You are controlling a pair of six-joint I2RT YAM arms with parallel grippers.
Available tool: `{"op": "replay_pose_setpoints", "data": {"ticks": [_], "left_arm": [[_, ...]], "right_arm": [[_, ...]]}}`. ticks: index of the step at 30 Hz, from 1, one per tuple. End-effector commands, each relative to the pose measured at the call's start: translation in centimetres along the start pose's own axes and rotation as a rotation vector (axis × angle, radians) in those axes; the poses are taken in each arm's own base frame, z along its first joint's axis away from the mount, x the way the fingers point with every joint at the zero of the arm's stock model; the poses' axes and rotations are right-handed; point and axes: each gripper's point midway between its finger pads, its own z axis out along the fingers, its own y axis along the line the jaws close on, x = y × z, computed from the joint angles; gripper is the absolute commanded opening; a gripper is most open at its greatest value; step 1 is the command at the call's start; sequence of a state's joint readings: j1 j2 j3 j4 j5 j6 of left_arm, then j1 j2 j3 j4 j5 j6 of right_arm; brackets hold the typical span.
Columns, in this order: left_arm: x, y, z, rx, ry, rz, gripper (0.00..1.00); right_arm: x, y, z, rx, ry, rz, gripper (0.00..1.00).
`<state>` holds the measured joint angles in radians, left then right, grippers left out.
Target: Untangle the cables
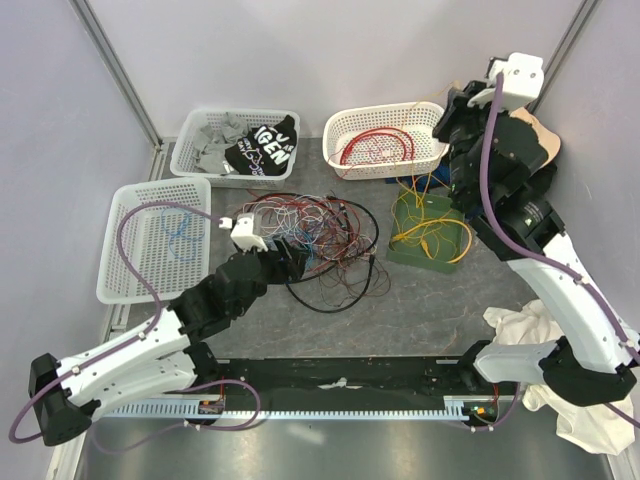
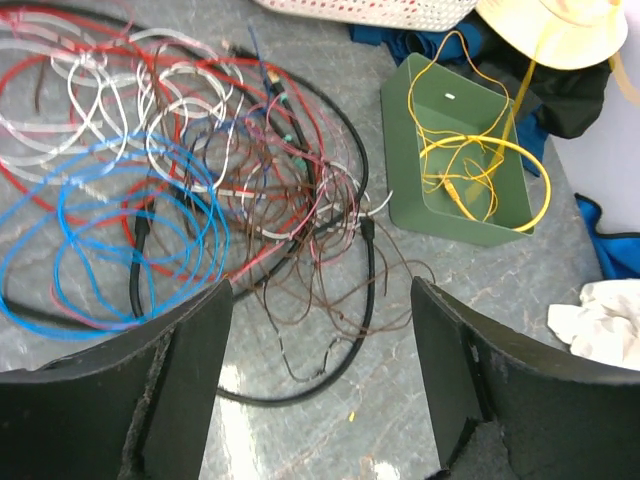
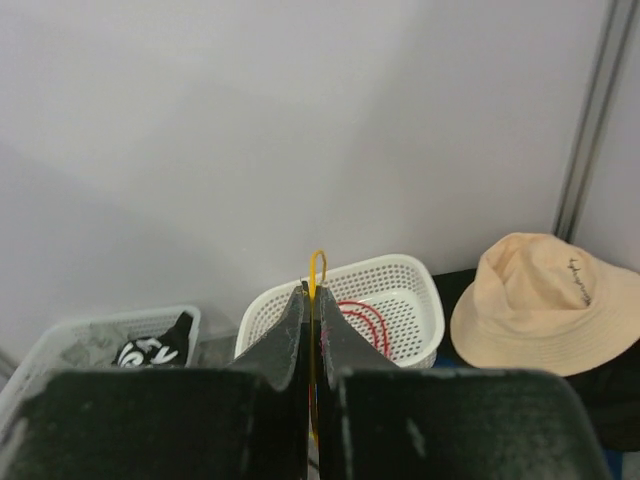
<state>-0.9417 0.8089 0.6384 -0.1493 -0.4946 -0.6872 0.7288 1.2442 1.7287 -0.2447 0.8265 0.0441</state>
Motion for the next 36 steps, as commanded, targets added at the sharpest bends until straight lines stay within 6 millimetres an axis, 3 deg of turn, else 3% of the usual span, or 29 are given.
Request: {"op": "replay_pose_setpoints", "data": {"ticks": [1, 4, 10, 15, 21, 24, 27, 28, 30, 31, 36], "left_arm": [[1.3, 1.2, -0.8, 0.008, -0.009, -0.148, 0.76], [2.9, 2.7, -1.2, -0.010, 0.001, -0.187, 0.75], [4.1, 4.0, -1.9, -0.011, 0.004, -0.223, 0.72], [4.8, 4.0, -1.8, -0.010, 0.028, -0.231, 0.72], [6.0, 4.1, -1.6, -0.017, 0.068, -0.241, 0.71], [6.4, 4.3, -1.6, -0.019, 0.079, -0.248, 0.70], [6.8, 4.3, -1.7, -0.015, 0.090, -0.260, 0.70], [7.0, 4.4, -1.6, -0.014, 0.093, -0.264, 0.70], [7.3, 4.4, -1.7, -0.013, 0.100, -0.265, 0.69], [7.3, 4.5, -1.7, -0.013, 0.100, -0.266, 0.69], [7.8, 4.8, -1.8, -0.012, 0.107, -0.275, 0.68]], "right_arm": [[-1.4, -2.5, 1.9, 0.103, -0.036, -0.063, 0.00], [-1.0, -4.2, 3.4, 0.156, -0.036, -0.086, 0.00], [0.2, -5.3, 4.5, 0.190, -0.023, -0.107, 0.00], [0.9, -6.1, 4.8, 0.216, -0.018, -0.123, 0.00], [3.1, -7.5, 5.3, 0.244, 0.012, -0.139, 0.00], [4.8, -8.4, 5.5, 0.257, 0.035, -0.134, 0.00], [7.5, -9.2, 5.6, 0.259, 0.073, -0.118, 0.00], [9.4, -9.8, 5.6, 0.270, 0.104, -0.121, 0.00], [10.8, -10.3, 5.5, 0.270, 0.118, -0.111, 0.00], [12.4, -10.9, 5.5, 0.281, 0.144, -0.113, 0.00], [16.3, -12.1, 4.8, 0.290, 0.197, -0.098, 0.00]]}}
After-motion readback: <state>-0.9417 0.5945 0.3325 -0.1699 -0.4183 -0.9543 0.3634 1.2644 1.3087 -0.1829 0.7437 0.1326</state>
